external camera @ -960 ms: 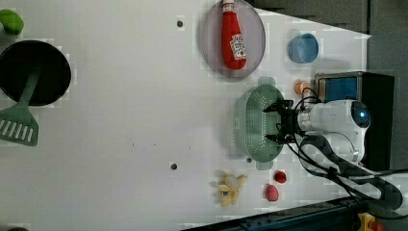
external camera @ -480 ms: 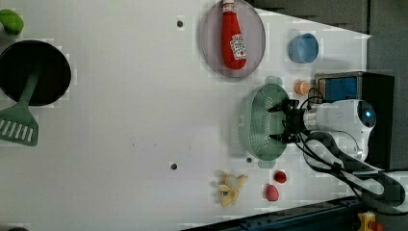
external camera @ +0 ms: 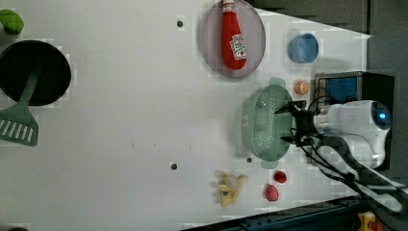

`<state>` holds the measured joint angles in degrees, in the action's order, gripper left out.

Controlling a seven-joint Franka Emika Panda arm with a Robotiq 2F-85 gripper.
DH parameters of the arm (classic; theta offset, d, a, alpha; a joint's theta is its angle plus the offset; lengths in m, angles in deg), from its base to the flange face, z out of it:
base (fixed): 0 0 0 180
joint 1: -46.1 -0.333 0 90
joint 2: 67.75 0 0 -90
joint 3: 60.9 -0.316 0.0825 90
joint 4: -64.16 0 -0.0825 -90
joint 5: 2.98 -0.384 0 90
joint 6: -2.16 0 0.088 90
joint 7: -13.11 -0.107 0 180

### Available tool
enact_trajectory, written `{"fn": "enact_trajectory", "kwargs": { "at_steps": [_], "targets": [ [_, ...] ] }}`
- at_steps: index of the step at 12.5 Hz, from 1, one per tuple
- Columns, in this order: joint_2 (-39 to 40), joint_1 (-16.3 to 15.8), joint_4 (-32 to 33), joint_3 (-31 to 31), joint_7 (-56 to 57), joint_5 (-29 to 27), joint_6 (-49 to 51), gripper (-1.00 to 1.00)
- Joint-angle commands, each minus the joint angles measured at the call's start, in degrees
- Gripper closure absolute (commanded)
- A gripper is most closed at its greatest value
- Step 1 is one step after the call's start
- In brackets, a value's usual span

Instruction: Drag strainer left to right.

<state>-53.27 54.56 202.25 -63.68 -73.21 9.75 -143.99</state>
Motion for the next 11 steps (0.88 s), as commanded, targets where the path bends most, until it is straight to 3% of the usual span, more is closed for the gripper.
{"fn": "enact_trajectory", "kwargs": {
  "at_steps": [1,5,7,11],
  "targets": [
    [-13.95,-0.31,-4.00,-2.94,13.14,-2.36,9.46,-1.00],
    [-28.06,-0.30,-10.40,-3.07,24.96,-12.24,31.50,-1.00],
    [-33.18,-0.31,-14.60,-3.15,34.94,-12.65,37.58,-1.00],
    [-37.11,-0.26,-20.44,-2.37,36.49,-12.98,54.22,-1.00]
  ]
}}
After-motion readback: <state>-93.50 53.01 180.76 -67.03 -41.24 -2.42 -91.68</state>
